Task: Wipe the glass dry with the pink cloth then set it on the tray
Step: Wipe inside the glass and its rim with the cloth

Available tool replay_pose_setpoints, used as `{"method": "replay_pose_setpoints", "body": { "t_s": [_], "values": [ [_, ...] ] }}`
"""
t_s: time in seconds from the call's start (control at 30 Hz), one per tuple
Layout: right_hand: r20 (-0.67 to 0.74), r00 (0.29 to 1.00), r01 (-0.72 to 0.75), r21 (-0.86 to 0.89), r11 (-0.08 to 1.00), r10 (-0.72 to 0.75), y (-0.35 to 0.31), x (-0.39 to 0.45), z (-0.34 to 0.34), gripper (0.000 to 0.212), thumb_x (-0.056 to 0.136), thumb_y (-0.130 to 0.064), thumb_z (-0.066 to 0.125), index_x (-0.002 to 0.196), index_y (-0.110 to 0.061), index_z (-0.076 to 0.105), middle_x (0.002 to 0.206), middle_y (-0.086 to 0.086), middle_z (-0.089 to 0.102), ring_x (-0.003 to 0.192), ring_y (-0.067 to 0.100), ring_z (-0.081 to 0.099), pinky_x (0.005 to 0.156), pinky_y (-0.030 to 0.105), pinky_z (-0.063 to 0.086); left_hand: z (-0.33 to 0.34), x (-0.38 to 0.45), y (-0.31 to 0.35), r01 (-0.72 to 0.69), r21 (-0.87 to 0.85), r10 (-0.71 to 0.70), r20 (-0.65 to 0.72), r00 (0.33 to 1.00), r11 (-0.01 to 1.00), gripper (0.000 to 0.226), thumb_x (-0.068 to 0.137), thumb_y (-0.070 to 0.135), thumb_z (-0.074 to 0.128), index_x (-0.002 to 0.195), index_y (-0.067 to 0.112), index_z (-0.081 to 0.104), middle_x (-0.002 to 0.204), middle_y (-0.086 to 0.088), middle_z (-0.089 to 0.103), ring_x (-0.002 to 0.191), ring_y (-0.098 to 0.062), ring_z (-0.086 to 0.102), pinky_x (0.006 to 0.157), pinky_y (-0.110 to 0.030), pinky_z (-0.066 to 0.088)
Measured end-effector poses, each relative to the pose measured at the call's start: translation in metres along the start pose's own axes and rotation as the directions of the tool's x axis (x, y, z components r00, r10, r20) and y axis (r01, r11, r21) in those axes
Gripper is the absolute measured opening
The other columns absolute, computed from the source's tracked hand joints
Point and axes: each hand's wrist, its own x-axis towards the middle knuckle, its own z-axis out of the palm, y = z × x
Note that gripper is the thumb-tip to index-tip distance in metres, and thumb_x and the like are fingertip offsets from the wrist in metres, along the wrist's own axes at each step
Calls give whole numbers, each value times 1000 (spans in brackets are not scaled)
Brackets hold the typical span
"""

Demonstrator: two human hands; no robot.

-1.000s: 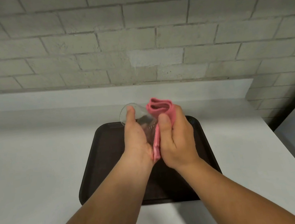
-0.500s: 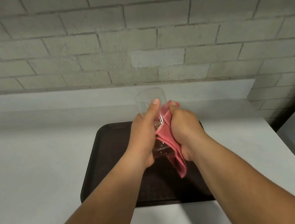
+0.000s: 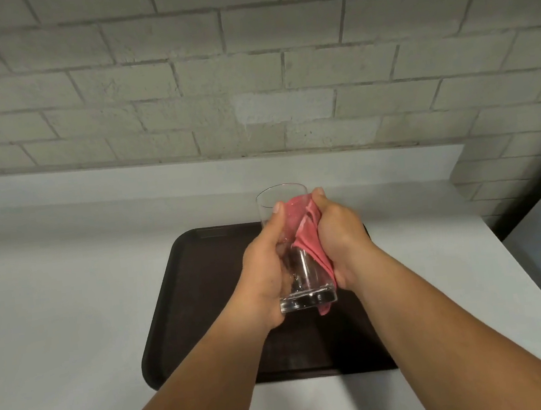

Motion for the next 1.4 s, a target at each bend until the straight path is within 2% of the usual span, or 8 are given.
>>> {"method": "replay_pose_setpoints", "body": {
  "t_s": [0.2,0.37,0.47,0.57,0.77,1.0,1.13,1.4],
  "values": [
    [-45,970,212,-306,928,-237,16,-8,6,51,107,-56,30,110,-21,68,100,5,76,96,25,74,95,48,56,-12,13,6,-72,308,118,-134,984,949,53,96,70,62,82,21,79,80,-1,85,79,-18,83,83,-41,59],
    [26,875,430,-497,754,-483,27,-15,16,56,109,-44,32,161,-22,31,149,6,57,136,23,56,109,30,42,-10,22,8,-10,304,75,-203,976,953,61,110,63,42,84,26,83,81,2,87,71,-10,83,67,-33,58],
    [28,853,454,-531,715,-521,26,-16,21,59,109,-44,33,163,-20,26,153,7,53,139,23,54,110,31,43,-6,20,3,-18,257,50,-116,992,966,62,101,74,45,99,29,88,101,-3,88,96,-14,84,87,-38,62],
    [-16,887,402,-466,789,-461,20,-11,21,52,106,-54,30,138,-21,53,122,4,69,113,23,68,96,36,53,-7,14,6,-89,233,105,-58,993,968,73,81,80,56,120,25,83,114,-5,87,106,-16,83,92,-38,61],
    [-59,990,118,-132,984,-127,9,-4,13,58,106,-58,30,82,-29,75,86,9,81,89,28,77,95,52,58,-13,18,7,-92,156,110,-108,988,983,69,95,81,50,76,27,89,82,-2,86,76,-18,85,73,-36,63],
    [55,921,354,-531,770,-385,32,-30,19,54,108,-49,28,140,-17,57,126,7,69,117,24,66,96,34,49,-9,24,17,-85,96,111,-313,943,992,70,98,74,56,108,7,71,67,-1,78,62,-13,76,63,-31,57],
    [111,866,444,-616,651,-487,25,-31,26,61,107,-50,32,159,-20,29,147,5,53,125,24,60,91,30,43,-8,21,15,-103,170,141,-230,963,980,66,101,71,53,97,8,74,85,-13,75,81,-23,75,89,-42,57],
    [-7,972,224,-251,942,-233,3,-5,13,65,106,-61,24,125,-17,68,113,9,76,107,28,72,102,49,53,-7,12,8,-67,166,79,-70,994,984,70,89,86,45,80,31,89,97,-3,88,99,-24,84,96,-45,58]
  ]
}}
